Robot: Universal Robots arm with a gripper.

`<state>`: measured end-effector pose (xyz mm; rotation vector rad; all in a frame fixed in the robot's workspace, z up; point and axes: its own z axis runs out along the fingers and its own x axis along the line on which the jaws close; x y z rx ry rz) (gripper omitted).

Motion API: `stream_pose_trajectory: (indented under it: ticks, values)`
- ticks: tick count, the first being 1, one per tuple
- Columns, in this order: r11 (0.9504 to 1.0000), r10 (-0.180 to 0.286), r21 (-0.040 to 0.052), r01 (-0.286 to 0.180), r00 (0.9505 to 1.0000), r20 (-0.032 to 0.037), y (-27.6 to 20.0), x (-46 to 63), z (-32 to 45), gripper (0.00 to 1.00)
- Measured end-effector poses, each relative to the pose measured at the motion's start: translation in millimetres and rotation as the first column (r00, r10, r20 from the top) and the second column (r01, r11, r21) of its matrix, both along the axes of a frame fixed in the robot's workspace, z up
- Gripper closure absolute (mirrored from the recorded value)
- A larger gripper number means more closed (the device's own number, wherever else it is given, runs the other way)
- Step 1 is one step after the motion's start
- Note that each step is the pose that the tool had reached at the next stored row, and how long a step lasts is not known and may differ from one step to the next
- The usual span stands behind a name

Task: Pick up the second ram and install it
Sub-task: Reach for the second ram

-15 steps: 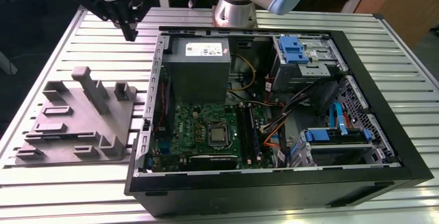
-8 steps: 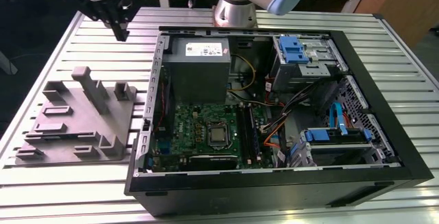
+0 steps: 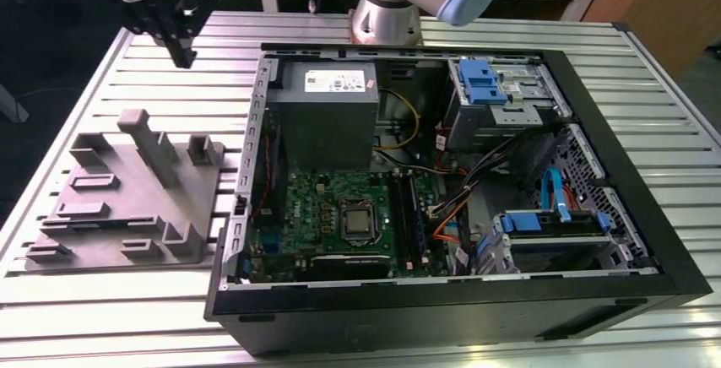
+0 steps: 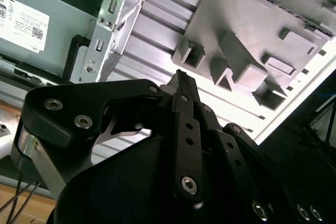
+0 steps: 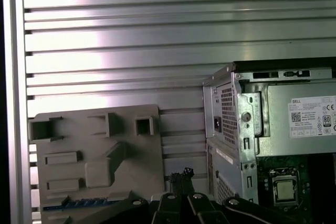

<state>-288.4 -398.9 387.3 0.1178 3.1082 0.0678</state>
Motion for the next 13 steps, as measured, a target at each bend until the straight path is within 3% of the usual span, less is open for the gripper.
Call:
stream_pose_trajectory:
  ticks: [13]
  values:
    - [1.0, 0.0, 0.0, 0.0, 1.0, 0.001, 0.0, -25.5, -3.4, 0.9]
